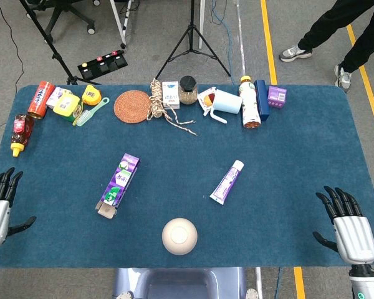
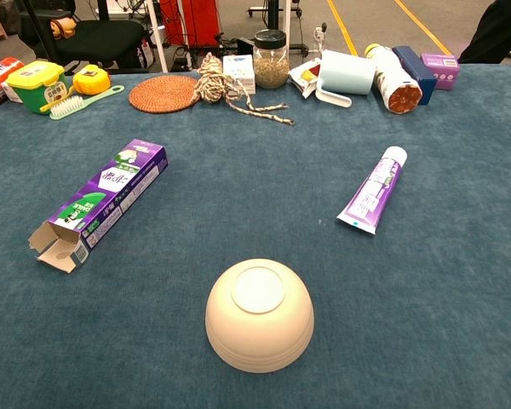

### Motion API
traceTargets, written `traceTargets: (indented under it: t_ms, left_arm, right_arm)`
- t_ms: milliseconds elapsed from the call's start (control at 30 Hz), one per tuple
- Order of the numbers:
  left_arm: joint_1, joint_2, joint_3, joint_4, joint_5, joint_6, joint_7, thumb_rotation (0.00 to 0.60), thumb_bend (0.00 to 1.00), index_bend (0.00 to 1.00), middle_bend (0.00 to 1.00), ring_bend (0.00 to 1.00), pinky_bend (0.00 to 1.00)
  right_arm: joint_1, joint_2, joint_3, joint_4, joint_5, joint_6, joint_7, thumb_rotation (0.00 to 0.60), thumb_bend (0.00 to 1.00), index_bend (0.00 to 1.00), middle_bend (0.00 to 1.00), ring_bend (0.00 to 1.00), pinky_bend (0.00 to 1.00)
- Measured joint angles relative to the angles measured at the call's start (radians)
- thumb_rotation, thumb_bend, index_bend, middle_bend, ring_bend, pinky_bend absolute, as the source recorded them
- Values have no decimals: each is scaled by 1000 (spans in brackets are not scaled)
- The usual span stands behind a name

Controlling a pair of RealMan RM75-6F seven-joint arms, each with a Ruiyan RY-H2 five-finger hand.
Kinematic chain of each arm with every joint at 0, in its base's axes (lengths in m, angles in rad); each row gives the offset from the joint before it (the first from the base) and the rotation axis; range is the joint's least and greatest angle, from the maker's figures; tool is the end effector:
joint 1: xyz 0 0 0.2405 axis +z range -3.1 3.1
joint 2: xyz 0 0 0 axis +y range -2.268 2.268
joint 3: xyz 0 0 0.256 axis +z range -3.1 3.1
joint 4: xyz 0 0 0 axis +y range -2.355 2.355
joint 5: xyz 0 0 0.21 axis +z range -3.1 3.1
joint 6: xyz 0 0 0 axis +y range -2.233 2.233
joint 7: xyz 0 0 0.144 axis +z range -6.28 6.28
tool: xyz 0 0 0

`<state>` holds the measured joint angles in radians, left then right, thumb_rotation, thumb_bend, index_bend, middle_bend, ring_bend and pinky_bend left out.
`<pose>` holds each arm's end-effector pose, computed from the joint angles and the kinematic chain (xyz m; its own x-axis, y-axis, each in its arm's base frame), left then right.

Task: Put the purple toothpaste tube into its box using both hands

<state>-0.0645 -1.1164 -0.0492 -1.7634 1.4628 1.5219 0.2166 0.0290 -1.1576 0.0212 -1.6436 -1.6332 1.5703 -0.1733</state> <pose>-0.2875 0.1723 0.1538 0.4553 -0.0079 0.8903 0.8898 0.0386 -0.4547 -0.2905 -0.1566 0.1451 0.4898 0.0456 0.8706 -0.8665 -0.0845 0.4919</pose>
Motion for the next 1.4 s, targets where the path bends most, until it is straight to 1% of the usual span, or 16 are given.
traceTargets:
  t_ms: [133,200,267,433,533,700,833,1033,1100,1200,1267,1400]
  left_arm:
    - [1,1,1,-1,2,1,3,600,115,0,0,0,170]
    - [2,4,3,-2,4,2,3,600,106,0,0,0,140]
    - [4,9,6,-5,7,3,1,600,86,0,0,0,110]
    - [14,35,9,-12,8,13,-9,600,32,0,0,0,91]
    - [12,41,12,-13,14,5,-23,600,9,0,0,0,91]
    - [10,43,7,-11,7,1,-34,600,10,0,0,0,91]
    - [5,45,0,-10,-12,-10,-36,600,10,0,0,0,91]
    - [-4,42,-10,-11,-33,-26,-30,600,11,0,0,0,91]
    - [-7,41,-12,-10,-41,-32,-28,600,11,0,0,0,91]
    - [-11,40,-15,-10,-52,-40,-25,600,11,0,0,0,91]
    - [-12,39,-16,-10,-56,-42,-24,600,12,0,0,0,91]
    - [-14,38,-19,-9,-64,-46,-23,600,12,0,0,0,91]
  right_arm:
    - [5,-6,-3,5,3,-17,-6,600,0,161,95,88,104]
    - [8,-7,-5,6,4,-26,-7,600,0,161,92,85,101]
    - [14,-6,-8,6,4,-40,-5,600,0,161,90,81,98]
    - [48,-9,-6,-6,1,-91,24,600,0,146,74,52,72]
    - [103,-21,13,-42,-4,-144,-5,600,0,142,66,43,66]
    - [213,-74,63,-99,21,-270,-122,600,0,142,70,52,67]
    - [266,-143,116,-118,106,-334,-228,600,0,142,69,50,65]
    - [364,-297,207,-92,295,-391,-420,600,0,130,43,33,55]
    - [414,-358,235,-55,361,-410,-488,600,0,126,39,31,55]
    - [482,-424,268,17,444,-435,-560,600,0,124,34,28,55]
    - [519,-459,284,65,483,-448,-598,600,0,124,34,28,55]
    - [563,-497,300,131,536,-464,-643,600,0,123,32,28,55]
